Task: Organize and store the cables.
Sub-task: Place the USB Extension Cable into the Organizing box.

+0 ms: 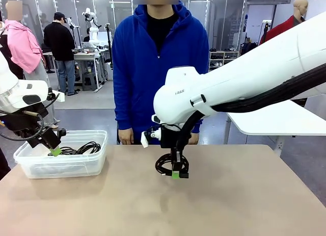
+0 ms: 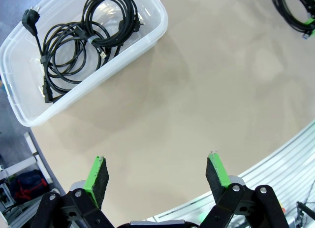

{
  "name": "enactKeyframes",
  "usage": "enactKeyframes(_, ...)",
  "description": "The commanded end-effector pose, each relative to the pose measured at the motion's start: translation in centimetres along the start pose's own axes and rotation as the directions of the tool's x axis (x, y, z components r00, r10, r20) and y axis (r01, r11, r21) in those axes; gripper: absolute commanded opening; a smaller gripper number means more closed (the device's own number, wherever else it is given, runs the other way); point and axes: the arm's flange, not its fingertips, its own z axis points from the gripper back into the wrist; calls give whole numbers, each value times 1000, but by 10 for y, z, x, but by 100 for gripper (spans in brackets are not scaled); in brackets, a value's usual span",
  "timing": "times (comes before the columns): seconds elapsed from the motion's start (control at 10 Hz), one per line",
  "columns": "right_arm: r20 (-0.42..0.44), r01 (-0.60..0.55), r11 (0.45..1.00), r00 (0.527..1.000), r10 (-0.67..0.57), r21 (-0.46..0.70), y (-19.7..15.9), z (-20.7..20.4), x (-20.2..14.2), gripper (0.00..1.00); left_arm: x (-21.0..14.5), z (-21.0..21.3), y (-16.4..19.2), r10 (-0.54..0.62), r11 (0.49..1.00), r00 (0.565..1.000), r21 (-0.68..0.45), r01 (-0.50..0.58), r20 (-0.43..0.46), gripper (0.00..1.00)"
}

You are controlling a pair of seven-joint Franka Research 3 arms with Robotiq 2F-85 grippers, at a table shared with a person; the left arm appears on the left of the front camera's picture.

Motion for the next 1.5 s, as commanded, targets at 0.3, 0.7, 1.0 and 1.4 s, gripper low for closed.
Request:
enactKeyframes(0.3,41,24,999,999,-23,-31,-3,-38,14,0,-1,0,0,4,1000,1000,4,-4,-2,100)
enactKeyframes(0.7,30,41,999,999,-40,-29,-7,-62,13,0,-1,0,0,4,1000,1000,4,-4,-2,100)
enactKeyframes(1.0,19,58,998,998,-58,-21,-8,-69,13,0,-1,0,0,4,1000,1000,4,-4,-2,100)
enactKeyframes(1.4,19,64,998,998,-64,14,-15,-74,13,45,-1,0,0,4,1000,1000,4,-4,-2,100)
